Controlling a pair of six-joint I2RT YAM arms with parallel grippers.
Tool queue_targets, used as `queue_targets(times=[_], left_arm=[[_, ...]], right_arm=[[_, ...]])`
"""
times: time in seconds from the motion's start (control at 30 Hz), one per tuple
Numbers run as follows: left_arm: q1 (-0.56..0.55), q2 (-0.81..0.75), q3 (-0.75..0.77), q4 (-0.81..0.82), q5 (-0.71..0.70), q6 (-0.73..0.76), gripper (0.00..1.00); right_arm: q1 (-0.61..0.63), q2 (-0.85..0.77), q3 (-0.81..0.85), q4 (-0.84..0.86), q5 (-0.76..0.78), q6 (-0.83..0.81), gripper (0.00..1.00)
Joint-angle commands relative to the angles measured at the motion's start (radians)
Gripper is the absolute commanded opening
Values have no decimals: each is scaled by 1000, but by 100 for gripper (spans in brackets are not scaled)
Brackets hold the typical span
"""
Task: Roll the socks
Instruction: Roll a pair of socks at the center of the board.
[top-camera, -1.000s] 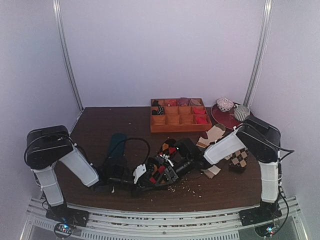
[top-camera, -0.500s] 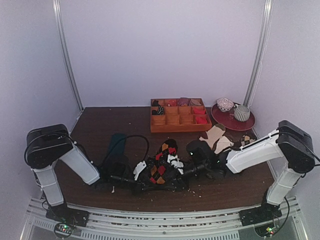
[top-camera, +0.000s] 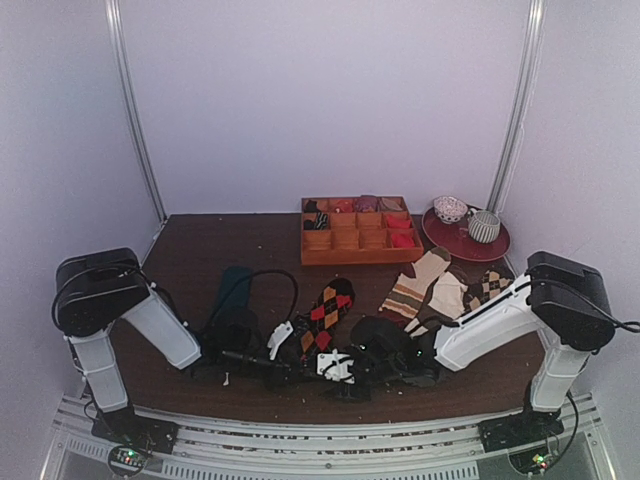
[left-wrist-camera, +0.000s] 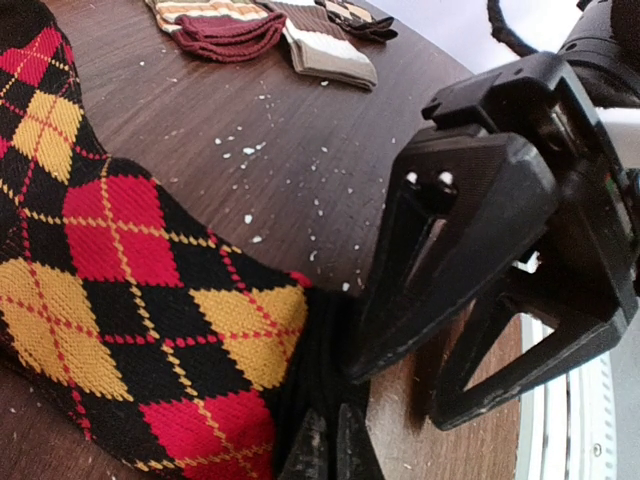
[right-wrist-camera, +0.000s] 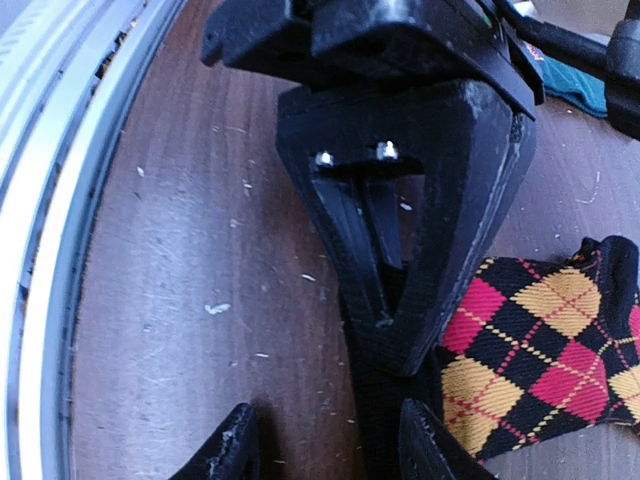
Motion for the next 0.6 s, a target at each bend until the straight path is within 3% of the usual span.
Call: queue_targets(times=[0.0,0.27,0.57], left_arm=[[-5,51,-56,-221,-14,-11,0],[-5,47,-59,-224,-16,-8,0],[-5,45,-56,-230,-18,-3,0]], right_arm=[[1,35,16,17,95,-43,47],[-7,-51,-33,90,151,-29,50],[-24,39,32,-8,58,-46,50]])
